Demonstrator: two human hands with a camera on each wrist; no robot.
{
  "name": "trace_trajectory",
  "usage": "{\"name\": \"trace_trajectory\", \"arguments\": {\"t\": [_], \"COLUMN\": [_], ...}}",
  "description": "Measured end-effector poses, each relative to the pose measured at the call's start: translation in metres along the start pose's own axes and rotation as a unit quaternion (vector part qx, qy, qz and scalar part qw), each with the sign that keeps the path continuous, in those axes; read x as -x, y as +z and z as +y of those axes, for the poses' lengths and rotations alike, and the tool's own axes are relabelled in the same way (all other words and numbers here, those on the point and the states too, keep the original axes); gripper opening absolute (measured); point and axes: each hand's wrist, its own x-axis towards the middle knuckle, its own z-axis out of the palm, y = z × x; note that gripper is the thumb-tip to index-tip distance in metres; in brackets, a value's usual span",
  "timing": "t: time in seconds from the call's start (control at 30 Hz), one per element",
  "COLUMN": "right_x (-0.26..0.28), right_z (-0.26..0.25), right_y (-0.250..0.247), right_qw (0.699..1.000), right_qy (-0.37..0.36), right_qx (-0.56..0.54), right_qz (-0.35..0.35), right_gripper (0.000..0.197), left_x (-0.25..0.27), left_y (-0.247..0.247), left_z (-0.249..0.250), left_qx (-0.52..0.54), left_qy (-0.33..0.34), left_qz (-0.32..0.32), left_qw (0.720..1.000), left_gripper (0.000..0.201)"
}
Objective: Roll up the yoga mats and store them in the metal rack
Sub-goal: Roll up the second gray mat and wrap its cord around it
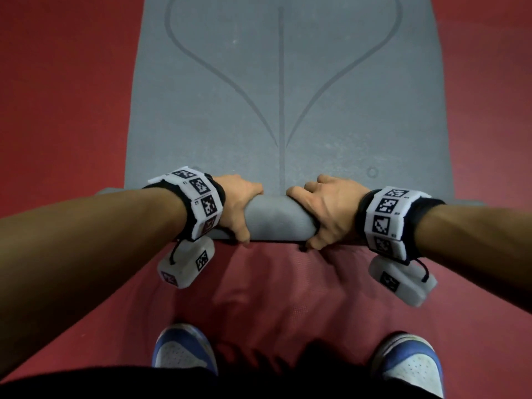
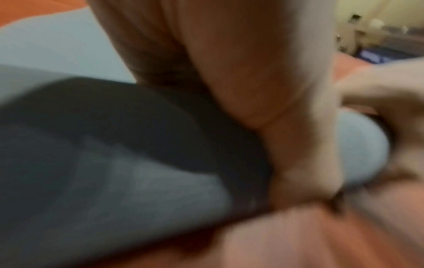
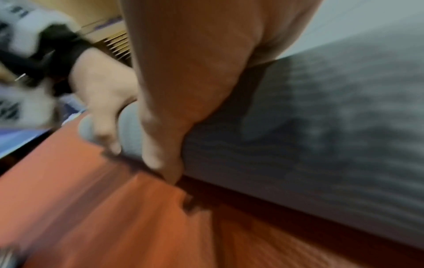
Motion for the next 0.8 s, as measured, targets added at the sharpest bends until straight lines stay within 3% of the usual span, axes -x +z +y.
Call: {"name": "trace_trajectory", "arguments": {"t": [0.1, 0.17, 0.2, 0.3, 0.4, 0.53, 0.63, 0.73, 0.8], "right_x": [-0.005, -0.006, -0.007, -0.009, -0.012, -0.011, -0.009, -0.013, -0.015], "right_z": [0.008, 0.012, 0.014, 0.024, 0.038, 0.051, 0.053, 0.039, 0.020], "right_y": [-0.002, -0.003, -0.003, -0.011, -0.025, -0.036, -0.044, -0.047, -0.039], "right_qw": [0.998, 0.997, 0.998, 0.995, 0.987, 0.969, 0.955, 0.963, 0.975], "right_qy": [0.005, 0.021, 0.033, 0.072, 0.117, 0.139, 0.143, 0.147, 0.141], "right_qx": [-0.063, -0.075, -0.061, -0.063, -0.107, -0.205, -0.261, -0.218, -0.150], "right_qz": [-0.009, -0.005, -0.004, -0.012, 0.008, -0.001, 0.009, 0.063, 0.081], "right_gripper": [0.087, 0.090, 0.090, 0.091, 0.100, 0.097, 0.087, 0.071, 0.085], "left_x": [0.011, 0.017, 0.019, 0.015, 0.010, -0.005, -0.014, -0.017, -0.016], "left_y": [0.025, 0.045, 0.051, 0.053, 0.025, -0.014, -0.031, -0.045, -0.048], "left_z": [-0.002, 0.000, 0.003, 0.015, 0.025, 0.013, 0.003, -0.008, -0.015], "left_qx": [-0.084, -0.145, -0.167, -0.204, -0.190, -0.111, -0.029, 0.064, 0.109], "left_qy": [0.023, 0.063, 0.069, 0.015, -0.030, -0.020, -0.017, -0.042, -0.047], "left_qz": [0.181, 0.288, 0.312, 0.315, 0.298, 0.175, 0.136, 0.159, 0.167], "left_qw": [0.980, 0.944, 0.933, 0.927, 0.935, 0.978, 0.990, 0.984, 0.979], "left_gripper": [0.101, 0.100, 0.101, 0.106, 0.091, 0.072, 0.071, 0.089, 0.080]}}
